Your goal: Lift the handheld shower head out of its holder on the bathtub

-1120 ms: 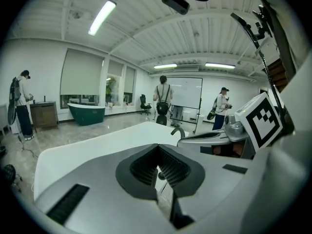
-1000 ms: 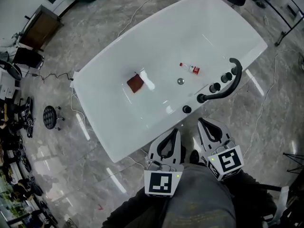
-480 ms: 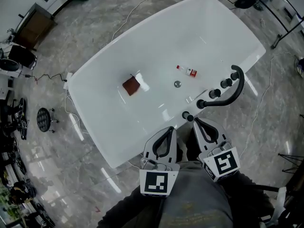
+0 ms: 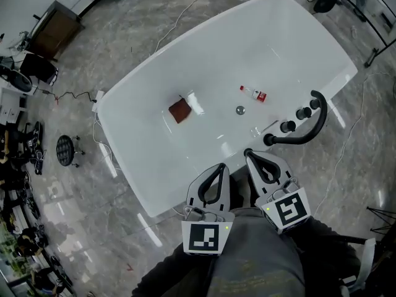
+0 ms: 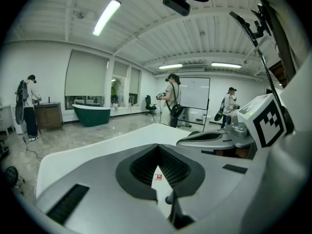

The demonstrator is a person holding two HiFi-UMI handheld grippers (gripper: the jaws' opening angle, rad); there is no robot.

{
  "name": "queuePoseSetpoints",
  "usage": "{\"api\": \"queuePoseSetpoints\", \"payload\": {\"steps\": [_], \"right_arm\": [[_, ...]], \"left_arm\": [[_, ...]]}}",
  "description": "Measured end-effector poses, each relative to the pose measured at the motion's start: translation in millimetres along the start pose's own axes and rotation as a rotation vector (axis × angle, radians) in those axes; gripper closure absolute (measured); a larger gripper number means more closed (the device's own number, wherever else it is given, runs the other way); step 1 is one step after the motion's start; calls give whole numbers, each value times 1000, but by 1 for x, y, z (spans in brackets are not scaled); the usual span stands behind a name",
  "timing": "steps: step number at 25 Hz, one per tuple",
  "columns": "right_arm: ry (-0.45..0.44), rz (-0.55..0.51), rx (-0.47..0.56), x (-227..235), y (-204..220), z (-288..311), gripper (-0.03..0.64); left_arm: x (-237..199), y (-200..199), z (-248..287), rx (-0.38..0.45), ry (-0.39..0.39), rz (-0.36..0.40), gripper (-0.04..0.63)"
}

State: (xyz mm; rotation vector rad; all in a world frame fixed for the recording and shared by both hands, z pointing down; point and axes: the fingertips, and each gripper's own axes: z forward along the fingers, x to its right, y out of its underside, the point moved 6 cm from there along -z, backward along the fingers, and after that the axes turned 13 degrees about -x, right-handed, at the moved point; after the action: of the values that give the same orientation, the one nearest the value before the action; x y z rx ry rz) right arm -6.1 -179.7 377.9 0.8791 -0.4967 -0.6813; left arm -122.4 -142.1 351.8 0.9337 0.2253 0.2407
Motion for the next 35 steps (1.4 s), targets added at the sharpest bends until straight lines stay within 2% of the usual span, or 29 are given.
{"api": "queuePoseSetpoints", "payload": {"steps": [10,17,21,24,35], "right_arm": [[15,13,-2,1,12,3,612],[36,7,10,6,42,18,609],[33,-12,5,9,65,32,513],[54,-33,0,10,78,38,474],[73,-51,-15,16,107,51,448]], "left_arm": [[-2,15,-2,-29,-9,-12,591],[2,47,18,-60,2,-9,592],[1,66,32,-84,1,-11,591],[0,78,40,-89,-5,-37,592],[5,105,54,-129,9,-32,592]]}}
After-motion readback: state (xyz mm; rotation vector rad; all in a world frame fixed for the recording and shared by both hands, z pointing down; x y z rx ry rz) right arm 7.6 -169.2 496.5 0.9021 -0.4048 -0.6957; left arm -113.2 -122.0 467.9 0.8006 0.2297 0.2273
